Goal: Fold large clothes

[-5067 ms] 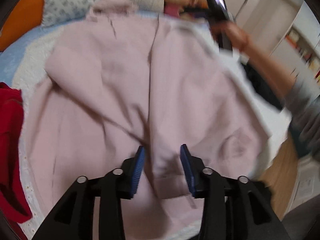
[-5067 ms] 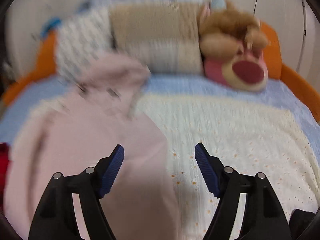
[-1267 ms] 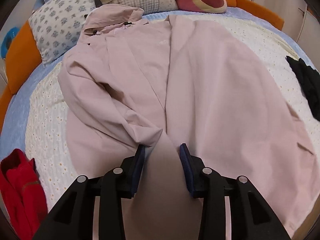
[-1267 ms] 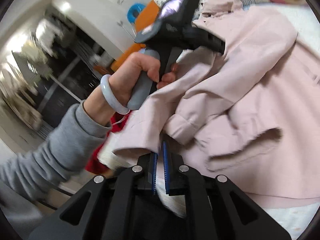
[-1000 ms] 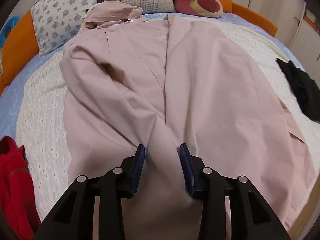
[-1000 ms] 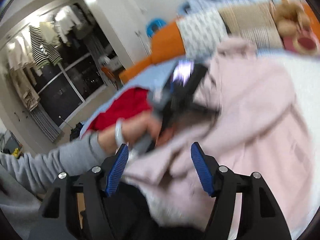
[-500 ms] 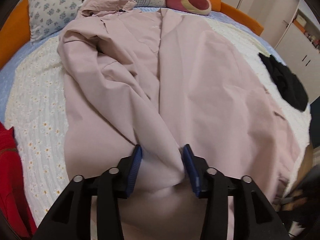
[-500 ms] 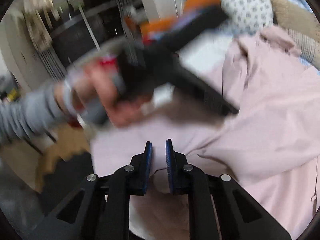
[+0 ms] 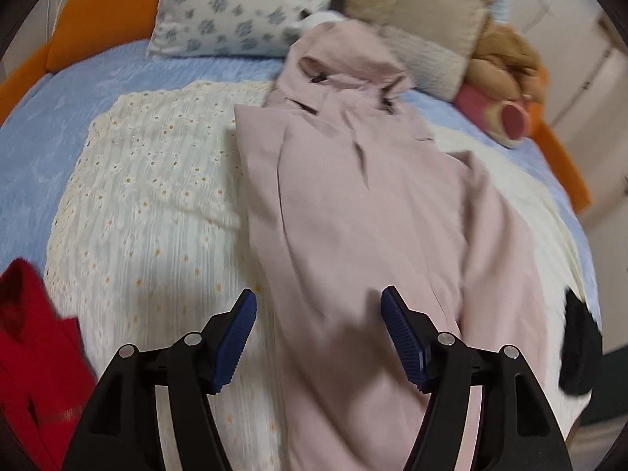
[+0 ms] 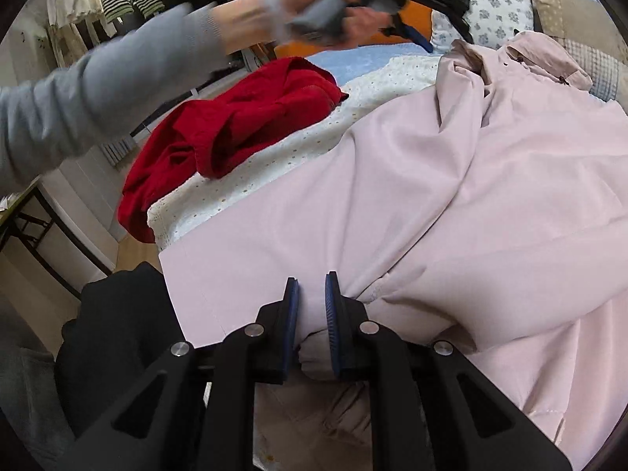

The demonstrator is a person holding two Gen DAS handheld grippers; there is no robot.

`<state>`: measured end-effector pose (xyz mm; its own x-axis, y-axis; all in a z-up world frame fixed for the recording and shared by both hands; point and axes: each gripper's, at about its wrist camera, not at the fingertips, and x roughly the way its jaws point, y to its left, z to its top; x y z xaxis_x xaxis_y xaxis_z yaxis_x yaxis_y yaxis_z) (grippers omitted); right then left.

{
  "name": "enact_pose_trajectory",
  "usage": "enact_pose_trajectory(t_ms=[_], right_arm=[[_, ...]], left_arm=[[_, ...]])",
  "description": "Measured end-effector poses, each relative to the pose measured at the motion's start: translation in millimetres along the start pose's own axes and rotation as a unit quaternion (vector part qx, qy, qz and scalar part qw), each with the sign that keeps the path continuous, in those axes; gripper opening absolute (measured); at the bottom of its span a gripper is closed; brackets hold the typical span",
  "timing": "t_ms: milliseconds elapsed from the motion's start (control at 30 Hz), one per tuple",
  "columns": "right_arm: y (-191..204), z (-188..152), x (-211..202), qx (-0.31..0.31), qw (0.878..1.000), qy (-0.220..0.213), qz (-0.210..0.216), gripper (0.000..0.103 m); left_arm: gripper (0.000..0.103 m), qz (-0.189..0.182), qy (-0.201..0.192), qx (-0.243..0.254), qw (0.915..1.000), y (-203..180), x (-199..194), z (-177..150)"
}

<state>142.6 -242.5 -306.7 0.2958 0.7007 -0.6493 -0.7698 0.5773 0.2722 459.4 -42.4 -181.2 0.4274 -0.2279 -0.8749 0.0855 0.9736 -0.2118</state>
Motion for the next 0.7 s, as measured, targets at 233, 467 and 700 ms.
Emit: enact_pose_trajectory(t_ms=[233, 467, 700], right_arm=[[8.4, 6.1, -12.3, -0.002, 1.000, -0.010, 0.000, 0.014], [19.7, 8.7, -15.9, -0.017, 1.000, -0.012, -0.007, 0.018], [10.3, 2.3, -30.8, 0.014, 1.000, -0.005, 0.015, 0.015]], left_arm=[[0.028, 0.077, 0.033, -0.034, 0.9959, 0.1, 49.1, 27.3], [0.012, 0.060, 0.000, 0.018, 0.9980, -62.6, 16.0, 55.1], [0.015, 0.069, 0.026, 0.067, 0.9950, -111.9, 85.8, 48.1]])
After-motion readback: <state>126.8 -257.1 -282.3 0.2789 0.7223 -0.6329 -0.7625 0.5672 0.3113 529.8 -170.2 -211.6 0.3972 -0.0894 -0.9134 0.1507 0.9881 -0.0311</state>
